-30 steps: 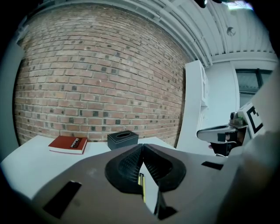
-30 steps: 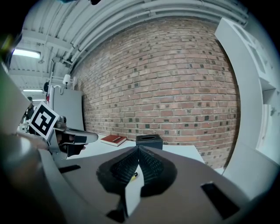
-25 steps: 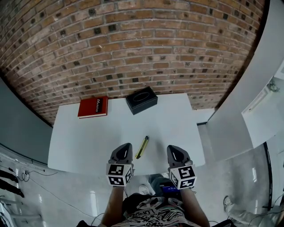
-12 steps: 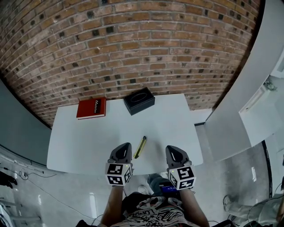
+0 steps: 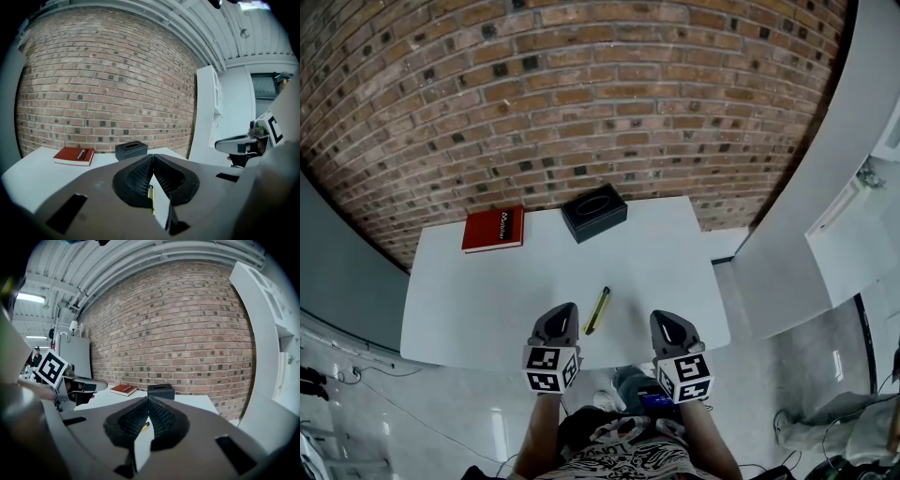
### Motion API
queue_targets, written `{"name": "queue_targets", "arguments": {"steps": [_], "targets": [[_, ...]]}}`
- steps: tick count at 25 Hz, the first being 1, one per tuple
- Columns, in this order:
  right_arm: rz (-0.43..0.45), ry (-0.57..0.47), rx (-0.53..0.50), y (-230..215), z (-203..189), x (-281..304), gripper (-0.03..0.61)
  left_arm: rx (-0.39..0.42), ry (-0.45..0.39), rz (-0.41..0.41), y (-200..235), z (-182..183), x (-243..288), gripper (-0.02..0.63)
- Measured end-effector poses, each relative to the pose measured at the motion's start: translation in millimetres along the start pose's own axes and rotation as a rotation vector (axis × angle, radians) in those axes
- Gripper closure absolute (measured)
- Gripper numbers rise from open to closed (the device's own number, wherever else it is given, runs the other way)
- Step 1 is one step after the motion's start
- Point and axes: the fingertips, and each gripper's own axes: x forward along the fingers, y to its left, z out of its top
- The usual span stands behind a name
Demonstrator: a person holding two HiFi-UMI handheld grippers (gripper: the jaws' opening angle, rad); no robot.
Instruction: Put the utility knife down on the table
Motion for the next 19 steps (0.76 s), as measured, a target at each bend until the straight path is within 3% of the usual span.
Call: {"name": "queue_targets", "arguments": {"steps": [19], "targets": [[-0.019, 0.013, -0.001, 1.1, -2.0, 5.7, 0.578, -0.015, 0.008, -0.015, 9.5, -4.6, 5.8, 0.598]]}}
